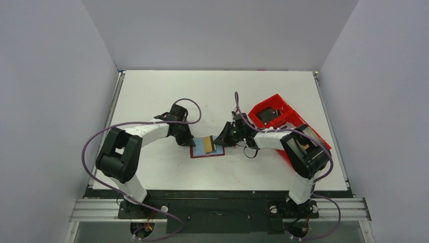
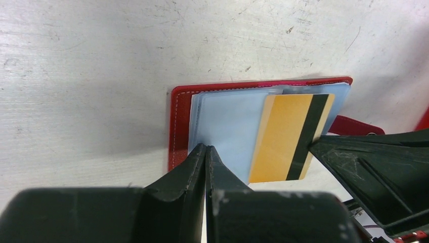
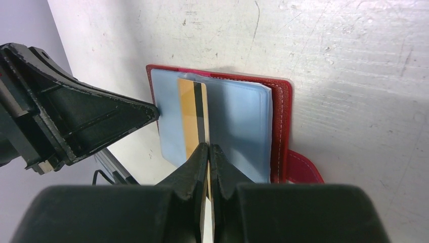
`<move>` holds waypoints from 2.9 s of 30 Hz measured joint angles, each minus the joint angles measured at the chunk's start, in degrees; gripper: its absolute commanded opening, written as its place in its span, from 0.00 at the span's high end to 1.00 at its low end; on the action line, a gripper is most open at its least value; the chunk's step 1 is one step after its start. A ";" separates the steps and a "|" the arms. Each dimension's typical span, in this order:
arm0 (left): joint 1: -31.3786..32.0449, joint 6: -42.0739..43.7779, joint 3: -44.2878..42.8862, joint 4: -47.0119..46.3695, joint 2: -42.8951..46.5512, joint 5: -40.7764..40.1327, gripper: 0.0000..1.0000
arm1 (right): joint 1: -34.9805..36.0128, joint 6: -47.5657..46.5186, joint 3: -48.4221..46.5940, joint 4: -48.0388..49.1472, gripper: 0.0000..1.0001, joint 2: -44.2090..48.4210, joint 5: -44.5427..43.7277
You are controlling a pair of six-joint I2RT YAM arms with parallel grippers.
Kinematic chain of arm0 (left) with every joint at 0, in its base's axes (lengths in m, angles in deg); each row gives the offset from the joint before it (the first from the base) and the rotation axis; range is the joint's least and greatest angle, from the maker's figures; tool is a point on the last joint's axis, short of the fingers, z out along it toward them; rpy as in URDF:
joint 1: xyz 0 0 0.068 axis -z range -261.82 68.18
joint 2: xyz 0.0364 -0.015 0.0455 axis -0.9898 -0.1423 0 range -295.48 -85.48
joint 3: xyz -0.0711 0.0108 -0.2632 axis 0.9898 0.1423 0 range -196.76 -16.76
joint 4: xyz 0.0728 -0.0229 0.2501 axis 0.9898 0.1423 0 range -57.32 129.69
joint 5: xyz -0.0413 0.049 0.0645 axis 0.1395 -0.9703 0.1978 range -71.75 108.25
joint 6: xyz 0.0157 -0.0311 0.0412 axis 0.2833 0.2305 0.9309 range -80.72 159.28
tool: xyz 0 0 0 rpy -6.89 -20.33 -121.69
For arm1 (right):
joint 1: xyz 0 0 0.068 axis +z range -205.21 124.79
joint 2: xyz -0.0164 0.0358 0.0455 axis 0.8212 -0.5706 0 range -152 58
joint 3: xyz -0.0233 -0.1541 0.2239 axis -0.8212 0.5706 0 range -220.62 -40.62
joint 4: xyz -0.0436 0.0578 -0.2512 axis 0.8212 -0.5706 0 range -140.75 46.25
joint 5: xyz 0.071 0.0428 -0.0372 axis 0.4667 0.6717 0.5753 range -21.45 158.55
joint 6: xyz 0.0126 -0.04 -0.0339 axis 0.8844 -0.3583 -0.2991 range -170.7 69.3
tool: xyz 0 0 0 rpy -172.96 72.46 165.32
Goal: Take the credit cards out of the card holder
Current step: Remove the credit card from the card holder, then place the credit card in the storage box.
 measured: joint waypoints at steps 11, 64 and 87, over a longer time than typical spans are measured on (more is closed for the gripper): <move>-0.02 0.50 -1.42 2.73 0.00 -1.51 1.00 | -1.14 -1.44 0.02 -2.62 1.00 2.56 -0.39; -2.82 0.02 -7.89 -0.98 5.75 14.97 0.63 | -3.45 -2.10 -1.09 -10.32 1.00 14.53 0.33; -5.35 -18.25 3.30 -33.07 6.51 34.34 0.64 | -6.23 11.41 -0.52 4.02 1.00 18.12 10.12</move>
